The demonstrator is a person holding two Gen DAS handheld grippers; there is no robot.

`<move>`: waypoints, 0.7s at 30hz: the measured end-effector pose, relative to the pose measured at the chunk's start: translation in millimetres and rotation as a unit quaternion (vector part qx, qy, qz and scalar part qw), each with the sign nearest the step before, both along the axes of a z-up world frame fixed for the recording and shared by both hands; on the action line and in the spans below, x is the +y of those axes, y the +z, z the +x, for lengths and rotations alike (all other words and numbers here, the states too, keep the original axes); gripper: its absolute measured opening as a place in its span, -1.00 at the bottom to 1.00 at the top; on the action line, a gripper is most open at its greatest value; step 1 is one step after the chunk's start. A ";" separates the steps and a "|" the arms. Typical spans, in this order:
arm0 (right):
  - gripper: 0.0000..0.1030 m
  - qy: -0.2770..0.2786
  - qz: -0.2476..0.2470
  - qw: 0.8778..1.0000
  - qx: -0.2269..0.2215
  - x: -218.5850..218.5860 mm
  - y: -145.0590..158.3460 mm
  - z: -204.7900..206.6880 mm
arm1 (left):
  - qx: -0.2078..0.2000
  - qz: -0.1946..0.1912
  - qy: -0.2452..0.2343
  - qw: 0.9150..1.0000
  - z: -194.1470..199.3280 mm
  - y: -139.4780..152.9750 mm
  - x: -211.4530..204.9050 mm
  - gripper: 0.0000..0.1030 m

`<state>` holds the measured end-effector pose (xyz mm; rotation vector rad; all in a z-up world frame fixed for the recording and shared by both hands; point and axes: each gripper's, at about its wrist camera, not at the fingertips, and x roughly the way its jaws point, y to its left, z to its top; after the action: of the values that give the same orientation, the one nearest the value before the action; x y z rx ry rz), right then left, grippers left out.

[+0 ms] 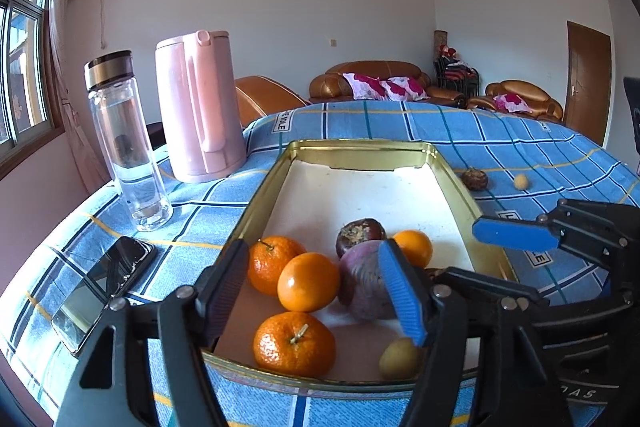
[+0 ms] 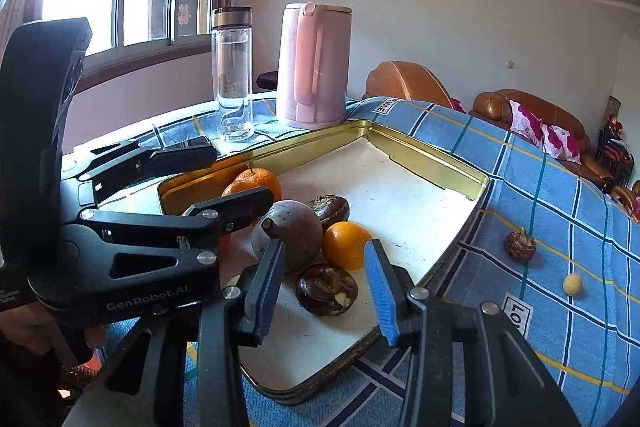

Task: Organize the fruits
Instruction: 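Lower and open the left tool to drop the orange while the right tool releases the tan fruit, then move the right tool to a mangosteen on the tablecloth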

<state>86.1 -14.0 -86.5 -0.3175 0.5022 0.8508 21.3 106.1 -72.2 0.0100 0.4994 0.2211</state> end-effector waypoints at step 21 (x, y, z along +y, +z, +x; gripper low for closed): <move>-0.06 -0.118 0.000 0.993 -0.017 -84.9 14.9 41.8 | -0.041 -0.010 -0.029 0.999 9.2 30.0 -40.8 0.96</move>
<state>127.8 -98.9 -71.7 -0.2669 0.4975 0.6140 30.5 65.3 -42.2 -0.0042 0.4188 0.1599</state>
